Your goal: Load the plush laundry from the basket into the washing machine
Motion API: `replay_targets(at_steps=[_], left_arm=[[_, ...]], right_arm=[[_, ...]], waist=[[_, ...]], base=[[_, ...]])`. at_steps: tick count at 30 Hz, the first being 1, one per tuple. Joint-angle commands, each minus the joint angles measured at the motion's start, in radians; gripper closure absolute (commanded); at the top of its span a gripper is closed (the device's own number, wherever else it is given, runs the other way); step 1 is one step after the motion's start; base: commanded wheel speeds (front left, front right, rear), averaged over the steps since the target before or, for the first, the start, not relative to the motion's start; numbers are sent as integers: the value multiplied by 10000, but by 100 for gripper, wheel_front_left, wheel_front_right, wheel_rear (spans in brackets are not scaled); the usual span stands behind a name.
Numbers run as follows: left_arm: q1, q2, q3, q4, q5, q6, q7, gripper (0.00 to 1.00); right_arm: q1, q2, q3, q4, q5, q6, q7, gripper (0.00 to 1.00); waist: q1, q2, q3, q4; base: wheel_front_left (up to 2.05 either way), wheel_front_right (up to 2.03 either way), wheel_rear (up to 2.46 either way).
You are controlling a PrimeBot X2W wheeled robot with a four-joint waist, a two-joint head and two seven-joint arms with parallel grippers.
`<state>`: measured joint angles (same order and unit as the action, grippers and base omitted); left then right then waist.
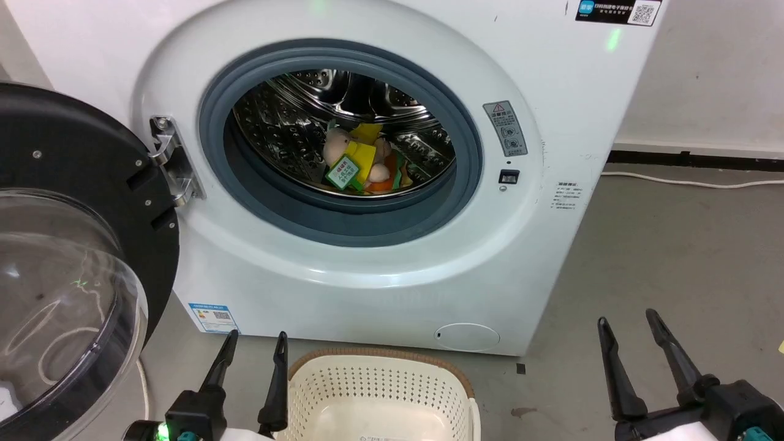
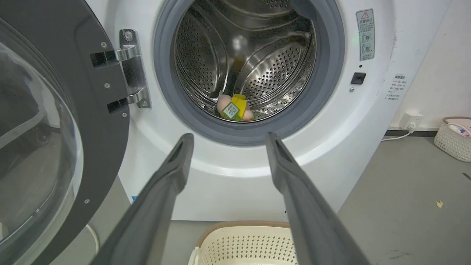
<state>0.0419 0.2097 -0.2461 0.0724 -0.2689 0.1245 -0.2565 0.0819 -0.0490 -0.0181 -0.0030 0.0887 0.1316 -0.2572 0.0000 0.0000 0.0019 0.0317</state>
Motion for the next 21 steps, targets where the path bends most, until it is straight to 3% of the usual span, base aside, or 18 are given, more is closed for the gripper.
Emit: replay_targets(at_steps=[1, 6, 7, 21], left_arm=[[58, -13, 80, 46, 98, -69, -52, 0], [1, -173, 292, 123, 217, -281, -53, 0], [-3, -138, 276, 95, 171, -266, 10, 100], [-41, -262, 476, 19, 400, -357, 251, 100]], right_arm=[[161, -12, 28, 43, 69, -9, -46, 0], [164, -12, 5, 94, 85, -9, -46, 0], [22, 0, 0, 71, 7, 0, 4, 100], [-61, 1, 11, 67, -77, -1, 241, 100]], waist=[[0, 0, 7, -5], [0, 0, 50, -14], [1, 0, 49, -15], [1, 0, 43, -43]], base=[[0, 0, 0], [0, 0, 0], [0, 0, 0], [0, 0, 0]])
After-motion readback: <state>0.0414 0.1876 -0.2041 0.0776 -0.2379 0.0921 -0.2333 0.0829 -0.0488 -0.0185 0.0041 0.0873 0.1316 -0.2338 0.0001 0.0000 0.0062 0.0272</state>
